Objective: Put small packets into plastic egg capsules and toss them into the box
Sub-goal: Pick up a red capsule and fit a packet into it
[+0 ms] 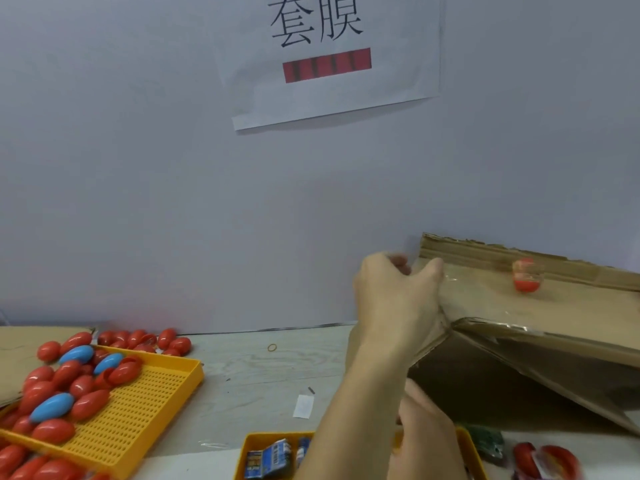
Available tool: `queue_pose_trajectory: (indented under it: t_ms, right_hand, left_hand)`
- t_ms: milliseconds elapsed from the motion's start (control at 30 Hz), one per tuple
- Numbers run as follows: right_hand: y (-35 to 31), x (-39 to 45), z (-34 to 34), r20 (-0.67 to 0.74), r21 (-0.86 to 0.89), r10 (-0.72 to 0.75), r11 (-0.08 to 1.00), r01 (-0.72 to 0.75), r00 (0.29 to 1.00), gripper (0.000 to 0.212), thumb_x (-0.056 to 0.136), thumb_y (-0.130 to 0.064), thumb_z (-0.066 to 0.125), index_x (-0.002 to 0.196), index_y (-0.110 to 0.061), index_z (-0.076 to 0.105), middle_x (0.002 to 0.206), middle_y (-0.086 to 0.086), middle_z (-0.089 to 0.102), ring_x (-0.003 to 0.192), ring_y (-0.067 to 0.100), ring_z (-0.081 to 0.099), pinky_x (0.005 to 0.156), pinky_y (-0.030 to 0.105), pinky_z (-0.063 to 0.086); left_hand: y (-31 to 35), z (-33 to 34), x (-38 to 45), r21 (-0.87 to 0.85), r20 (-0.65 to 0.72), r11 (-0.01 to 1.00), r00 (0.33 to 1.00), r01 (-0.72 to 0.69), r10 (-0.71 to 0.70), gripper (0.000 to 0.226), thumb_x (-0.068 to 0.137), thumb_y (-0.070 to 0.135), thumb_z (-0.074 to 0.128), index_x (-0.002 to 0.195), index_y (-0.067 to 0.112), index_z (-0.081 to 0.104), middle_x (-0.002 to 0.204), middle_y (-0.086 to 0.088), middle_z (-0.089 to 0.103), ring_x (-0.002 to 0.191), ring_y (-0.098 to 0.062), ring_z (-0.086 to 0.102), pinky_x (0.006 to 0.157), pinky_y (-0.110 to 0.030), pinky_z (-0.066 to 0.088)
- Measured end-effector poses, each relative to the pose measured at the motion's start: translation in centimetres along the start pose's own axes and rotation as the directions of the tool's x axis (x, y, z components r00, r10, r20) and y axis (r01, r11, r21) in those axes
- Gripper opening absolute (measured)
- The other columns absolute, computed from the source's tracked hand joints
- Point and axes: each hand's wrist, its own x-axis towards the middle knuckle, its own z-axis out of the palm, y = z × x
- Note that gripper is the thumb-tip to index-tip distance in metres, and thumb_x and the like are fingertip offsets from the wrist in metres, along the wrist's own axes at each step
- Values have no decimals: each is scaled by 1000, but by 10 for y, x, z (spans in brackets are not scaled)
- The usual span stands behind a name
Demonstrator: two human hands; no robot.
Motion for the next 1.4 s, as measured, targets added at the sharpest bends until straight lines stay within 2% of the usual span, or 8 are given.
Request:
queue_pose_trajectory:
  t_ms: [167,433,600,733,900,1200,1300,1400]
  right_hand:
    - [-6,8,9,-86,98,-73,992,81,994,22,84,-27,70,102,-40,66,99,-28,55,96,-4,53,86,7,43]
    - [-4,8,18,-166,-60,-150,988,142,975,37,57,-2,88,76,-31,75,78,-21,65,69,5,65,59,24,57]
    - [-2,9,19,-174,-106,-179,981,162,968,38,56,-1,87,73,-32,75,76,-23,65,66,4,63,76,17,47]
    - [1,12,22,-200,-180,-246,961,211,949,39,48,-1,89,70,-31,75,72,-23,64,80,2,55,74,-1,39]
    - [7,15,22,-177,-212,-271,949,232,946,40,50,-6,89,72,-36,74,74,-28,63,79,-2,53,68,5,44]
    - [3,10,15,-220,81,-96,990,116,971,42,67,5,76,71,-36,73,70,-24,66,77,-6,60,58,1,42]
    - [4,6,12,-204,207,-52,974,95,978,46,73,11,64,69,-35,72,72,-20,67,71,0,62,53,15,47]
    - [1,3,9,-216,211,-26,975,73,976,44,74,10,61,66,-33,70,67,-17,65,67,2,61,51,14,46]
  left_hand:
    - [-39,-75,-7,129,-175,991,983,-25,48,8,89,26,65,85,32,66,94,8,73,90,-10,70,87,-36,58]
    - [-110,-195,39,447,-448,856,893,260,-37,24,88,15,60,110,11,69,107,-7,70,99,-25,62,83,-33,51]
    - [-136,-231,83,863,-345,377,938,336,-45,30,85,12,54,115,8,59,122,-17,57,119,-38,47,90,-38,44]
    - [-152,-259,105,944,-309,90,947,316,-91,36,87,21,57,122,13,56,125,-13,56,115,-32,54,89,-37,47]
    - [-159,-271,123,946,-277,106,934,307,-227,38,87,18,60,124,9,56,127,-12,59,113,-29,59,89,-34,52]
    - [-141,-233,107,973,-229,-41,973,228,-10,26,84,4,54,109,12,57,116,-8,60,112,-30,56,73,-33,43]
    - [-125,-211,83,984,-167,81,981,159,100,15,84,3,51,93,15,47,106,-12,60,100,-34,57,66,-33,37]
    - [-109,-183,56,923,-130,378,981,68,142,15,82,3,54,93,11,45,98,-13,59,85,-32,52,65,-34,36]
